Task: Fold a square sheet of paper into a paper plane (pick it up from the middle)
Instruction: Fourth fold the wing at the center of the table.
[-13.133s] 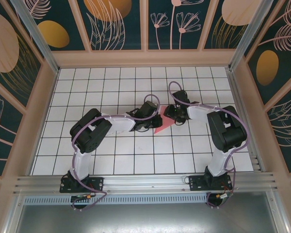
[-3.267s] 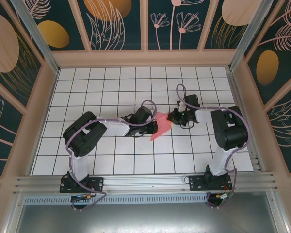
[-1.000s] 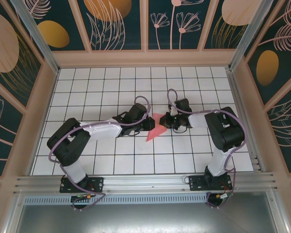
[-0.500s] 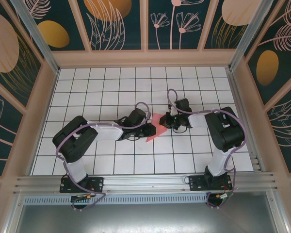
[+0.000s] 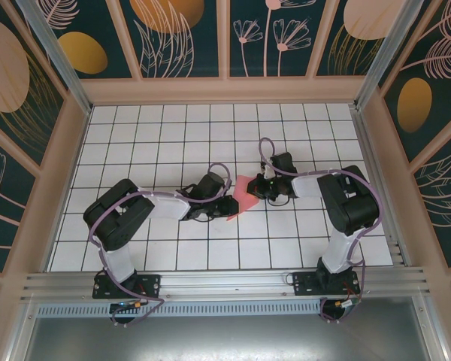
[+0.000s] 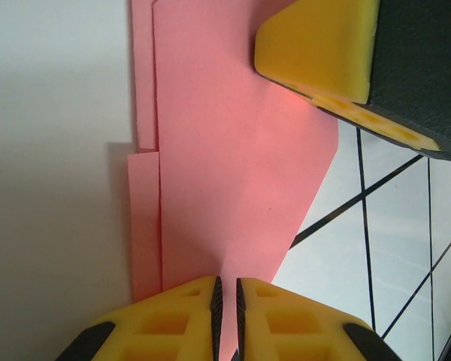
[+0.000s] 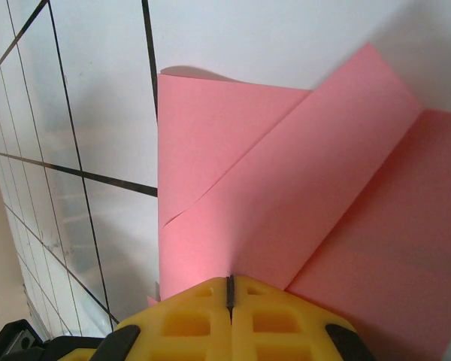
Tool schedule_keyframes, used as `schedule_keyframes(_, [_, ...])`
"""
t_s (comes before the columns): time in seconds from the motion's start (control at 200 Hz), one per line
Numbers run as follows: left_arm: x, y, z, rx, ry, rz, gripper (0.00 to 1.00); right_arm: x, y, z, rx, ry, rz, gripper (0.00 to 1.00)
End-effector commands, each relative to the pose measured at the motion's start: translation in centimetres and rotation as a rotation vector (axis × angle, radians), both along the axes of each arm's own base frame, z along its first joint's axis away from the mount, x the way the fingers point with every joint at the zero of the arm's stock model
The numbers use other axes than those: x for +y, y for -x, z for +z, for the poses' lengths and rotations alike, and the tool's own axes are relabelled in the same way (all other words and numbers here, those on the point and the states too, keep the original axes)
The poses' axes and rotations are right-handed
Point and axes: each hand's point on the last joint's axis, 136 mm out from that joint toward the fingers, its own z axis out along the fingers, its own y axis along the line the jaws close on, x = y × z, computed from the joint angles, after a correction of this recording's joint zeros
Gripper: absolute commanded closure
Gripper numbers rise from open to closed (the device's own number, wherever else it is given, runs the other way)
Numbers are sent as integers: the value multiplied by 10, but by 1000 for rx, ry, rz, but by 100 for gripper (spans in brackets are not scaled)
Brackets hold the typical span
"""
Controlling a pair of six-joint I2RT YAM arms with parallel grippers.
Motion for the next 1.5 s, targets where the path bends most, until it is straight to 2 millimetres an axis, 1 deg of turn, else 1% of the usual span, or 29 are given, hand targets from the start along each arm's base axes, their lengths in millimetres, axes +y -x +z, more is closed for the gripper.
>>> schedule_keyframes(0.0, [20, 12, -19, 45, -84, 8, 82, -30, 20, -49, 117, 192, -52, 96])
schedule_keyframes(0.06, [20, 13, -17, 41, -83, 10, 82, -30, 21, -49, 118, 194, -53, 96])
schedule_keyframes(0.225, [9, 11, 14, 7, 7, -3, 82, -31, 22, -50, 124, 199, -50, 96])
schedule_keyframes(0.28, [7, 12, 19, 5, 22, -7, 81, -31, 23, -50, 125, 198, -48, 96])
schedule_keyframes(0.515, [8, 25, 11, 35, -8, -45, 81, -30, 24, -49, 118, 203, -43, 96])
schedule_keyframes(0.625, [7, 27, 8, 42, -16, -49, 81, -30, 25, -51, 125, 207, -41, 96])
schedule_keyframes(0.691, [12, 28, 3, 48, -41, -40, 81, -30, 25, -52, 126, 209, -40, 96])
schedule_keyframes(1.101, [30, 31, -18, 73, -147, -17, 82, -34, 27, -60, 148, 236, -49, 96])
schedule_keyframes(1.381, [39, 37, -28, 97, -193, -13, 81, -36, 29, -64, 162, 247, -51, 96])
schedule_keyframes(1.496, [39, 39, -27, 103, -193, -26, 81, -36, 29, -65, 165, 249, -53, 96])
